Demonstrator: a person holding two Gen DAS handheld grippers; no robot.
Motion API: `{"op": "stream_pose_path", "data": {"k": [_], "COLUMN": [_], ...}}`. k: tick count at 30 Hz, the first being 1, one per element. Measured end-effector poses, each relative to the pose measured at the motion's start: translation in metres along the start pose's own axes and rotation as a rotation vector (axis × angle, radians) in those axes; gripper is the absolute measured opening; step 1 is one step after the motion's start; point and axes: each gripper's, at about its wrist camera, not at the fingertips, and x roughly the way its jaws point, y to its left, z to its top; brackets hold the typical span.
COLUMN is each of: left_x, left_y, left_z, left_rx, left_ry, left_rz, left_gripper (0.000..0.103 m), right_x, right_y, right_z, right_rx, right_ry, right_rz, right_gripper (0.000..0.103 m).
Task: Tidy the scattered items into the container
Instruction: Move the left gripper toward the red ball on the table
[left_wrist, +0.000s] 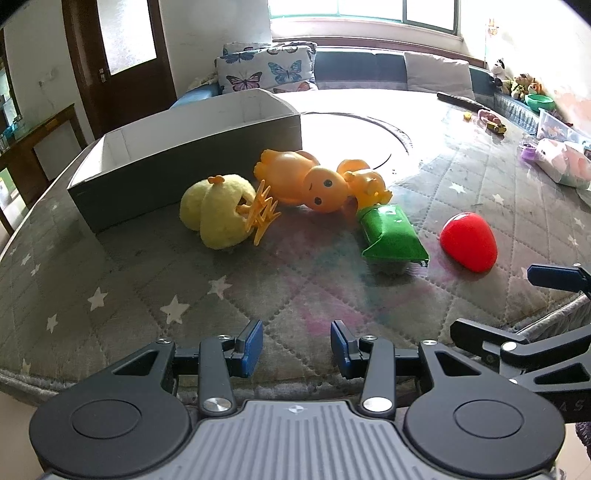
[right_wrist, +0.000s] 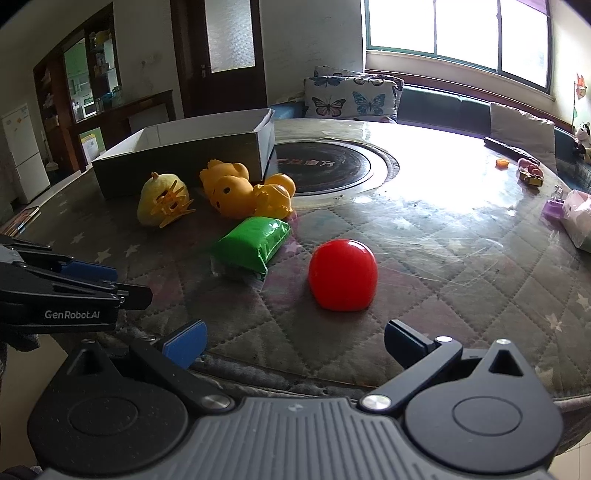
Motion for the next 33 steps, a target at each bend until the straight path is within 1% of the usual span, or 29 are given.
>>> {"op": "stream_pose_path", "data": {"k": [21,33], "left_x": [0.008,0.017], "left_y": [-0.004,-0.009], "left_z": [0.007,0.021], "left_rx": [0.009,0.023], "left_ry": [0.01,0.014], "left_rz": [-0.018,-0.05], "left_gripper": [0.043,0.043], "right_x": [0.004,0.012], "right_y": [-0.002,-0.011], "right_z": [0.006,0.011], "right_rx": [0.001,0.019], "right_ry": [-0.004,0.0], "right_rz": [0.003,-0.021], "right_gripper": [0.103,0.103]}}
